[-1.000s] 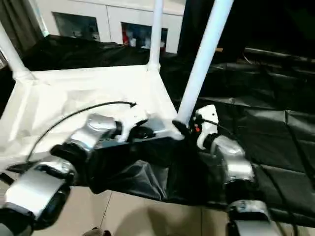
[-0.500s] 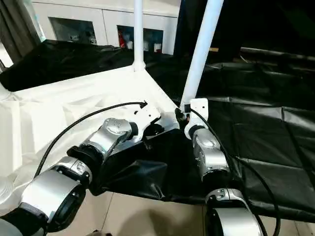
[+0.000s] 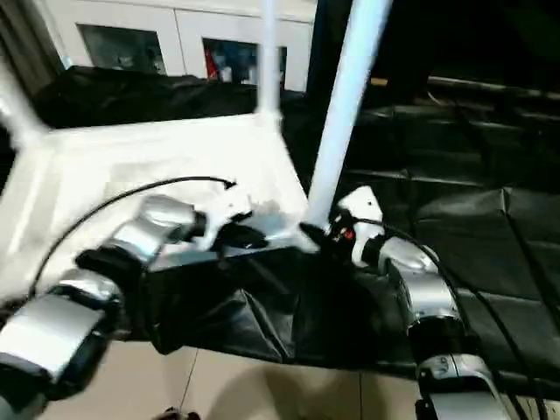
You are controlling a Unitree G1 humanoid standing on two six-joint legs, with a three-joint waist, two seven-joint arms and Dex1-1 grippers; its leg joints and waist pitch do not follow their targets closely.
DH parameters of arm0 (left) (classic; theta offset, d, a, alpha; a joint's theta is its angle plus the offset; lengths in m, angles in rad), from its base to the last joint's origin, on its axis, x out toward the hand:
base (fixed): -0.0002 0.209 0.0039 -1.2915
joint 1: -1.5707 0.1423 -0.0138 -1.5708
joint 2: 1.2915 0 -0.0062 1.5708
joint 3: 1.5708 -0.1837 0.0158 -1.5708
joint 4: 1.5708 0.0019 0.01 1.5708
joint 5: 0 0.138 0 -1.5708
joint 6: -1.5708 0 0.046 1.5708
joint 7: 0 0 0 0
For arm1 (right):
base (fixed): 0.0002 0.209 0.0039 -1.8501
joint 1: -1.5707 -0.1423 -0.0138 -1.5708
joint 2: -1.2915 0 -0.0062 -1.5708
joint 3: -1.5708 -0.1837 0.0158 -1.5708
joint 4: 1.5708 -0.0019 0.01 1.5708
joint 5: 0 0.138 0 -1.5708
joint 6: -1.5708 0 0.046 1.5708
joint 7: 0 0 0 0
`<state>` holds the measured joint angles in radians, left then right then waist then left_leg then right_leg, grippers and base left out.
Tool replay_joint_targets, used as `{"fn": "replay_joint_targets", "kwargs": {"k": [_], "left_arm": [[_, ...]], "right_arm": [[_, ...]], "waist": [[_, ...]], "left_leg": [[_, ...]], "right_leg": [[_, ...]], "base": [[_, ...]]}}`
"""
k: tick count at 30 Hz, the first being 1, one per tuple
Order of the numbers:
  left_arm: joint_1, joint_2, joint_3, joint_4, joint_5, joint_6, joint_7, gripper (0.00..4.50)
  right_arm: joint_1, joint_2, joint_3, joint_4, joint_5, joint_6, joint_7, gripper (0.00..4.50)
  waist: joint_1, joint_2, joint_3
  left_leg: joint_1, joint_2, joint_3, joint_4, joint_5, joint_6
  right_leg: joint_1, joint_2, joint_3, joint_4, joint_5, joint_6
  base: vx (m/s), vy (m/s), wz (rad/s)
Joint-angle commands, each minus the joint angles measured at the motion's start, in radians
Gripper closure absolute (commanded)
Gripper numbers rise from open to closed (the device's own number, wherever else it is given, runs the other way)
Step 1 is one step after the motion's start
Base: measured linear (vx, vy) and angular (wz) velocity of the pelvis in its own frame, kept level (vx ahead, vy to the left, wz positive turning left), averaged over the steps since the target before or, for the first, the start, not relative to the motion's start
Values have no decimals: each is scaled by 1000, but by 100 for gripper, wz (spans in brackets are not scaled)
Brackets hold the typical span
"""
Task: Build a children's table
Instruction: Rotate leg to tighten
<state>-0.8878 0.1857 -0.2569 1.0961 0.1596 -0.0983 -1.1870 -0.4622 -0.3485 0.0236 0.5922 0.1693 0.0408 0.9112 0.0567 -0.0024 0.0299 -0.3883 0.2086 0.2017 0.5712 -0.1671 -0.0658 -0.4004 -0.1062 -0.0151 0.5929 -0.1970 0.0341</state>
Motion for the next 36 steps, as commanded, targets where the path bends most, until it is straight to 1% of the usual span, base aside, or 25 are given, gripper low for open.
{"fn": "replay_joint_targets", "kwargs": {"k": [1,4,6,7,9,14,15,17,18,19,20,21,22,23,24,25,26,27,28,29,30,31,34,35,36], "left_arm": [[31,11,-49,9,18,-2,-96,450],[34,24,-49,-3,7,4,-133,450],[36,31,-49,-9,1,7,-159,450],[38,35,-50,-13,-2,8,-176,450],[40,37,-49,-13,0,6,-183,450],[42,40,-43,-12,3,3,-167,450],[42,39,-41,-10,4,6,-144,450],[36,29,-33,1,10,7,-73,450],[28,16,-23,13,12,15,-11,450],[24,9,-18,20,12,22,20,450],[17,-2,-13,28,15,29,66,450],[17,-2,-13,28,15,29,66,450],[7,-23,-4,39,17,43,137,450],[5,-28,-2,42,18,47,154,450],[-8,-59,10,55,17,70,240,450],[-14,-83,17,62,16,83,299,450],[-18,-107,23,67,15,94,345,450],[-19,-115,24,68,15,97,359,450],[-22,-155,26,73,14,109,424,450],[-21,-179,25,73,13,116,445,450],[-19,-200,21,72,14,119,458,450],[-13,-235,9,67,17,118,460,450],[-6,-260,1,62,18,114,446,450],[-4,-262,-2,62,20,111,440,450],[-6,-261,-4,67,21,107,437,450]], "right_arm": [[6,-40,-2,-40,27,30,50,172],[10,-59,8,-52,31,43,92,172],[13,-69,14,-56,35,57,128,172],[16,-76,24,-58,33,61,151,187],[18,-77,26,-60,33,64,158,196],[21,-74,36,-60,32,73,153,237],[20,-67,35,-53,23,66,128,240],[17,-48,19,-33,14,68,68,245],[15,-31,4,-15,6,66,8,247],[14,-21,-4,-6,2,64,-24,248],[13,-6,-14,10,-10,65,-84,249],[13,-6,-14,10,-10,65,-84,251],[15,24,-28,30,-26,64,-179,251],[17,31,-32,33,-30,64,-202,251],[23,75,-50,42,-39,86,-320,251],[23,105,-65,55,-41,99,-399,251],[19,134,-79,70,-43,111,-473,251],[16,144,-83,75,-42,113,-494,251],[4,192,-101,100,-39,116,-593,252],[-7,217,-104,112,-39,111,-632,252],[-19,239,-103,121,-44,108,-663,252],[-42,271,-87,135,-61,103,-697,252],[-57,288,-61,140,-85,84,-698,252],[-59,288,-53,142,-91,74,-686,252],[-61,287,-46,140,-100,56,-675,196]], "waist": [[7,-4,-54],[12,-6,-57],[13,-6,-56],[13,-7,-58],[13,-6,-57],[12,-5,-55],[12,-1,-56],[10,-2,-55],[9,0,-56],[6,-3,-53],[6,-3,-54],[2,-1,-50],[0,1,-50],[-2,1,-48],[-5,-2,-49],[-7,6,-47],[-7,7,-46],[-9,3,-46],[-11,15,-46],[-13,11,-46],[-13,11,-48],[-14,17,-48],[-17,13,-49],[-17,16,-50],[-18,13,-50]], "left_leg": [[25,22,0,-54,-196,103],[22,20,1,-51,-161,111],[21,19,2,-49,-152,117],[21,17,2,-47,-147,120],[20,18,3,-48,-149,122],[22,18,0,-51,-174,103],[22,18,0,-51,-172,96],[23,17,0,-52,-174,91],[23,17,0,-52,-179,87],[24,16,-1,-55,-205,78],[25,16,-1,-55,-217,73],[25,15,-3,-59,-237,60],[27,16,-4,-61,-258,45],[27,15,-4,-64,-269,35],[27,14,-6,-66,-286,20],[31,15,-7,-69,-301,3],[32,15,-8,-72,-314,-3],[32,13,-9,-73,-330,-12],[32,14,-9,-74,-341,-18],[32,13,-10,-74,-348,-23],[32,11,-12,-75,-356,-29],[30,11,-13,-76,-354,-29],[27,8,-12,-74,-352,-21],[27,8,-12,-74,-349,-18],[25,8,-12,-73,-341,-12]], "right_leg": [[44,-17,4,-49,33,-307],[47,-18,4,-42,90,-318],[47,-19,4,-41,103,-321],[48,-18,3,-40,108,-322],[47,-19,3,-41,102,-323],[46,-19,3,-45,51,-314],[46,-19,3,-45,53,-313],[45,-18,3,-45,57,-314],[45,-18,4,-45,52,-312],[43,-20,4,-52,11,-306],[43,-20,5,-53,-10,-303],[41,-20,6,-59,-57,-292],[39,-21,7,-63,-102,-279],[37,-20,7,-66,-123,-272],[39,-20,7,-69,-159,-256],[32,-20,9,-72,-185,-244],[30,-20,8,-75,-205,-237],[30,-19,8,-78,-230,-223],[27,-20,10,-80,-237,-215],[25,-19,9,-83,-243,-211],[27,-18,7,-83,-251,-201],[26,-19,8,-84,-244,-194],[28,-16,7,-85,-224,-184],[29,-16,7,-85,-216,-183],[30,-16,6,-84,-199,-184]], "base": [[0,0,0],[0,0,0],[0,0,0],[0,0,0],[0,0,0],[0,0,0],[0,0,0],[0,0,0],[0,0,0],[0,0,0],[0,0,0],[0,0,0],[0,0,0],[0,0,0],[0,0,0],[0,0,0],[0,0,0],[0,0,0],[0,0,0],[0,0,0],[0,0,0],[0,0,0],[0,0,0],[0,0,0],[0,0,0]]}}
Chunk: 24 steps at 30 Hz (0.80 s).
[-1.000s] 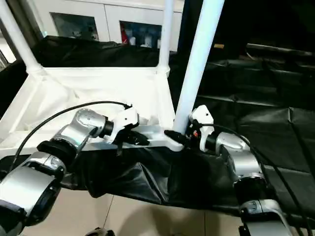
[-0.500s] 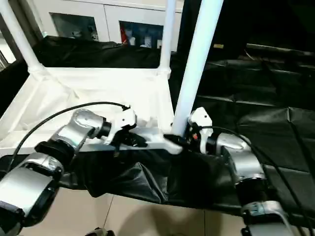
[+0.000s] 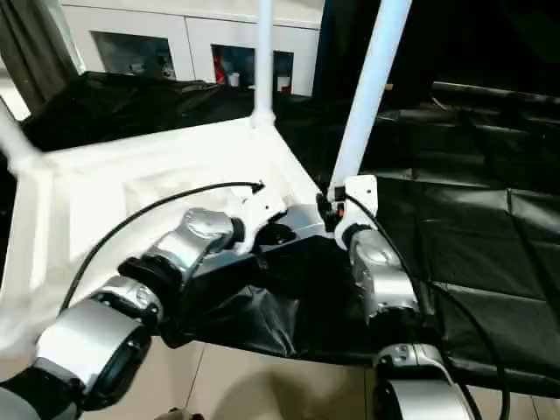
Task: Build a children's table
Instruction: Rotate leg to tighten
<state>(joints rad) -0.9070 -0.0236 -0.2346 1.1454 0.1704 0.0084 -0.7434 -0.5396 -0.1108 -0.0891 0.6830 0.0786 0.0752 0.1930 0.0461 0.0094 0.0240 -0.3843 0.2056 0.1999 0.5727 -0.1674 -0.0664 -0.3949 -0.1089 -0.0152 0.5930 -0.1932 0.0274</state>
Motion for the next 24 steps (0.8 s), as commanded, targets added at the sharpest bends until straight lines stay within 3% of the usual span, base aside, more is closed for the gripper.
{"fn": "replay_joint_targets", "kwargs": {"k": [1,7,9,11,12,16,17,24], "left_arm": [[14,-52,-27,18,10,1,-7,450],[13,-8,-22,20,10,-16,-49,450],[17,26,-23,15,9,-29,-112,450],[20,54,-27,12,7,-46,-169,450],[24,76,-29,9,5,-67,-209,450],[31,150,-42,3,4,-106,-355,450],[34,173,-39,-1,-6,-118,-413,450],[40,228,-43,-16,-34,-115,-616,450]], "right_arm": [[16,50,66,49,-9,21,43,182],[17,-4,95,34,-29,-4,130,148],[30,-47,95,4,-1,-1,247,148],[43,-89,102,-25,20,3,353,148],[57,-121,112,-53,40,13,442,148],[92,-222,134,-135,113,63,684,148],[96,-251,137,-150,129,80,740,148],[92,-323,134,-167,157,126,879,148]], "waist": [[-7,2,-44],[-8,0,-46],[-11,-3,-47],[-12,-3,-48],[-11,-10,-48],[-4,-5,-47],[-4,-11,-47],[13,-5,-48]], "left_leg": [[21,11,-10,-75,-338,-8],[16,12,-9,-73,-307,15],[16,11,-9,-71,-305,27],[11,12,-8,-68,-274,53],[11,11,-7,-65,-270,62],[11,18,-4,-61,-229,101],[10,18,-3,-61,-224,100],[18,23,2,-59,-217,89]], "right_leg": [[25,-14,6,-83,-198,-179],[31,-14,4,-78,-147,-193],[34,-15,4,-79,-149,-199],[38,-15,4,-75,-92,-214],[40,-13,3,-75,-83,-216],[42,-14,2,-64,-19,-256],[43,-13,1,-64,-18,-260],[38,-16,4,-56,-20,-300]], "base": [[0,0,0],[0,0,0],[0,0,0],[0,0,0],[0,0,0],[0,0,0],[0,0,0],[0,0,0]]}}
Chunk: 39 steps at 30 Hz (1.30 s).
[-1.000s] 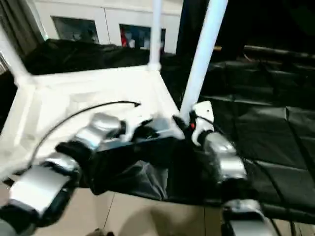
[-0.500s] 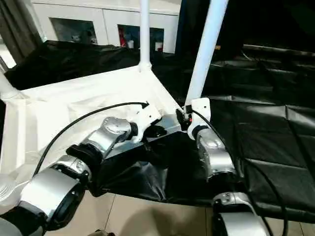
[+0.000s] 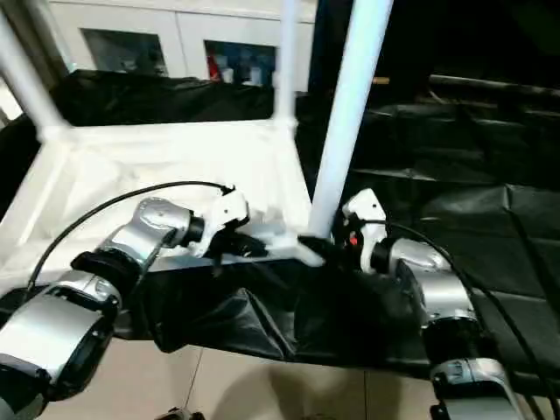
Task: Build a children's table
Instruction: Rotate leg to tighten
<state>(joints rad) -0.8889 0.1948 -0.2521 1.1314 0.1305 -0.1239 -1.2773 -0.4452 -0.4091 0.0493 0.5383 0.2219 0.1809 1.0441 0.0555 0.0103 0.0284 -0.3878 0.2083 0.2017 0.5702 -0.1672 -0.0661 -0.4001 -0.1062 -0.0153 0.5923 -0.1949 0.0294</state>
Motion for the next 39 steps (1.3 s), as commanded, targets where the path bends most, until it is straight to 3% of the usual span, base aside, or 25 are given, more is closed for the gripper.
{"fn": "replay_joint_targets", "kwargs": {"k": [1,3,7,8,11,14,15,17,19,24,28,31,34,39], "left_arm": [[23,11,-26,-4,4,19,-94,450],[23,14,-27,-9,1,28,-121,450],[21,14,-22,-10,-1,26,-126,450],[20,15,-22,-9,0,22,-116,450],[19,12,-19,-7,5,22,-81,450],[11,-1,-9,6,19,20,40,450],[-3,-24,8,25,26,44,174,450],[-16,-53,24,41,29,71,296,450],[-23,-81,33,50,29,93,382,450],[-29,-193,44,55,30,142,566,450],[-23,-255,28,50,33,147,593,450],[-23,-272,24,50,30,145,589,450],[-25,-251,28,48,33,135,572,450],[-17,-199,20,37,29,109,458,450]], "right_arm": [[-1,-28,-3,-26,17,25,35,148],[-2,-31,-2,-27,20,28,42,148],[5,-30,4,-34,24,37,54,173],[9,-24,7,-35,22,39,54,194],[13,-15,6,-36,18,41,40,201],[18,11,-3,-23,-5,21,-36,206],[7,55,-36,19,-24,6,-176,211],[-12,102,-64,76,-49,-2,-336,218],[-24,143,-84,115,-61,-3,-453,224],[-66,289,-148,203,-61,-1,-782,240],[-97,367,-124,223,-93,-25,-844,241],[-114,375,-77,229,-142,-75,-836,241],[-123,356,-78,223,-134,-103,-788,177],[-105,286,-74,169,-112,-104,-643,167]], "waist": [[5,-7,-52],[9,-8,-56],[11,-9,-57],[10,-9,-56],[10,-9,-55],[8,-9,-52],[7,-11,-50],[1,-9,-48],[-8,-11,-46],[-18,-8,-46],[-21,-7,-48],[-22,-7,-50],[-22,-10,-48],[-21,-10,-50]], "left_leg": [[21,20,0,-56,-210,91],[19,18,0,-51,-159,104],[19,16,1,-47,-134,122],[18,16,1,-47,-141,122],[19,17,1,-49,-161,113],[21,17,-1,-52,-188,93],[21,17,0,-54,-206,82],[24,15,-3,-60,-250,51],[26,13,-8,-67,-289,11],[25,11,-11,-71,-306,-5],[24,10,-10,-71,-310,-2],[21,9,-11,-71,-303,2],[21,9,-10,-70,-303,17],[17,10,-9,-68,-278,40]], "right_leg": [[44,-19,4,-55,-8,-303],[47,-19,3,-45,75,-315],[48,-19,2,-41,114,-321],[48,-19,1,-42,104,-320],[47,-20,2,-46,64,-314],[44,-21,3,-51,13,-302],[42,-21,4,-56,-35,-292],[38,-24,6,-65,-130,-274],[35,-23,5,-74,-232,-234],[29,-20,6,-81,-249,-201],[27,-17,6,-80,-202,-194],[31,-18,5,-78,-176,-194],[33,-18,6,-79,-170,-195],[38,-20,6,-76,-146,-200]], "base": [[0,0,0],[0,0,0],[0,0,0],[0,0,0],[0,0,0],[0,0,0],[0,0,0],[0,0,0],[0,0,0],[0,0,0],[0,0,0],[0,0,0],[0,0,0],[0,0,0]]}}
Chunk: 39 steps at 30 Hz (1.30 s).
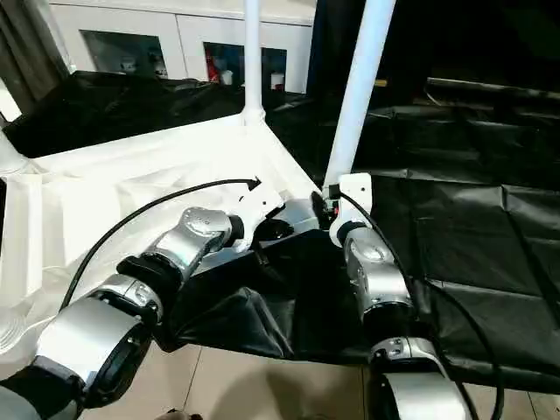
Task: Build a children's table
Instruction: Rotate leg to tighten
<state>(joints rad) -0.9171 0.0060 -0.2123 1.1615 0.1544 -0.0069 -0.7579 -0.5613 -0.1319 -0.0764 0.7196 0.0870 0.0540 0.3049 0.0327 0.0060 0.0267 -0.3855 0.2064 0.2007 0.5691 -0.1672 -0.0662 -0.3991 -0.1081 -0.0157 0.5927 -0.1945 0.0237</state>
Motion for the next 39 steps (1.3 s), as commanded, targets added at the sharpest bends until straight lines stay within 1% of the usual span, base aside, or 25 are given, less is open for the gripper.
{"fn": "replay_joint_targets", "kwargs": {"k": [1,2,3,4,6,7,8,9,10,11,13,14,17,18,19,22,23,27,29,31,32,34,35,37,39], "left_arm": [[11,-7,-21,6,5,-9,-68,450],[17,24,-33,3,9,-23,-138,450],[20,41,-40,2,12,-22,-179,450],[22,54,-47,0,15,-23,-211,450],[26,90,-59,-11,14,-27,-302,450],[26,94,-59,-12,13,-21,-314,450],[27,100,-60,-14,13,-22,-327,450],[31,121,-68,-21,13,-28,-383,450],[31,121,-68,-21,13,-28,-383,450],[40,148,-79,-40,8,-26,-472,450],[50,166,-86,-62,-3,-17,-557,450],[50,166,-86,-62,-3,-17,-557,450],[56,175,-91,-71,-4,-15,-602,450],[61,183,-94,-81,-6,-11,-638,450],[62,186,-95,-83,-7,-9,-644,450],[62,192,-92,-88,-11,0,-641,450],[63,194,-89,-91,-11,2,-634,450],[59,191,-74,-80,-7,-3,-557,450],[53,179,-62,-65,4,-4,-457,450],[36,156,-35,-40,8,16,-312,450],[31,144,-25,-31,7,27,-256,450],[25,123,-9,-26,1,49,-180,450],[24,118,-6,-24,-1,53,-167,450],[13,45,17,-7,-6,78,17,450],[13,38,18,-5,-6,78,30,450]], "right_arm": [[13,4,52,-16,24,23,107,167],[34,-45,61,-51,35,25,218,167],[49,-76,70,-75,46,31,288,167],[62,-100,76,-96,57,37,344,167],[93,-166,80,-159,97,69,472,167],[97,-175,79,-170,106,78,491,167],[99,-184,81,-175,111,83,510,167],[108,-223,92,-191,126,98,588,167],[108,-223,92,-191,126,98,588,167],[104,-268,106,-190,131,112,678,167],[93,-296,113,-184,137,133,737,167],[93,-296,113,-184,138,133,737,167],[86,-304,112,-182,141,137,754,167],[82,-308,109,-187,151,154,771,167],[84,-310,111,-191,153,158,776,183],[94,-314,123,-200,157,166,796,200],[98,-313,126,-201,157,169,805,200],[110,-300,133,-196,153,168,795,226],[115,-274,122,-183,142,160,735,228],[107,-232,104,-132,95,110,587,238],[102,-209,92,-106,81,99,515,238],[99,-173,76,-76,69,103,411,248],[99,-167,73,-72,67,105,395,248],[98,-54,32,-29,62,124,153,252],[98,-45,29,-25,60,125,132,253]], "waist": [[2,-7,-49],[3,-6,-50],[3,-8,-53],[6,-10,-54],[10,-26,-53],[13,-25,-54],[16,-21,-53],[19,-30,-52],[24,-24,-50],[28,-26,-48],[35,-27,-47],[36,-24,-47],[39,-27,-48],[40,-31,-49],[40,-30,-49],[44,-37,-50],[43,-40,-49],[45,-40,-48],[43,-38,-47],[40,-40,-42],[39,-36,-40],[30,-34,-39],[30,-34,-39],[22,-33,-38],[19,-35,-38]], "left_leg": [[13,11,-8,-66,-267,43],[14,11,-8,-64,-257,48],[10,11,-8,-59,-212,71],[12,11,-7,-56,-199,82],[9,11,-3,-49,-155,131],[9,13,-3,-48,-145,137],[11,15,-3,-48,-142,140],[11,16,-1,-48,-141,142],[14,20,0,-48,-149,140],[16,22,1,-50,-165,134],[18,23,4,-49,-175,125],[19,23,4,-50,-178,121],[20,24,3,-50,-167,108],[19,23,3,-49,-155,111],[19,23,4,-47,-142,118],[17,21,4,-44,-116,128],[17,21,5,-44,-115,130],[17,21,4,-44,-125,124],[18,21,3,-46,-140,114],[20,18,1,-50,-194,89],[21,19,0,-53,-211,77],[26,17,-5,-61,-274,27],[26,17,-5,-61,-274,27],[25,17,-7,-66,-309,7],[26,16,-9,-70,-323,-6]], "right_leg": [[39,-17,6,-75,-129,-197],[40,-17,5,-73,-110,-200],[47,-17,5,-64,-28,-218],[49,-15,5,-63,1,-225],[53,-16,5,-54,80,-253],[52,-17,5,-49,89,-262],[50,-18,4,-49,89,-270],[51,-17,2,-48,76,-280],[47,-16,2,-48,53,-287],[44,-16,2,-50,25,-291],[42,-16,5,-51,3,-299],[43,-17,6,-49,5,-301],[42,-17,5,-44,38,-308],[44,-17,5,-41,53,-311],[44,-17,5,-39,70,-314],[46,-19,5,-36,89,-312],[47,-19,5,-37,89,-311],[44,-19,5,-39,51,-306],[42,-20,6,-41,29,-299],[38,-22,8,-54,-64,-280],[35,-24,9,-57,-98,-272],[32,-24,9,-69,-228,-236],[32,-24,9,-69,-228,-236],[25,-21,11,-76,-267,-204],[25,-20,9,-80,-291,-188]], "base": [[0,0,0],[0,0,0],[0,0,0],[0,0,0],[0,0,0],[0,0,0],[0,0,0],[0,0,0],[0,0,0],[0,0,0],[0,0,0],[0,0,0],[0,0,0],[0,0,0],[0,0,0],[0,0,0],[0,0,0],[0,0,0],[0,0,0],[0,0,0],[0,0,0],[0,0,0],[0,0,0],[0,0,0],[0,0,0]]}}
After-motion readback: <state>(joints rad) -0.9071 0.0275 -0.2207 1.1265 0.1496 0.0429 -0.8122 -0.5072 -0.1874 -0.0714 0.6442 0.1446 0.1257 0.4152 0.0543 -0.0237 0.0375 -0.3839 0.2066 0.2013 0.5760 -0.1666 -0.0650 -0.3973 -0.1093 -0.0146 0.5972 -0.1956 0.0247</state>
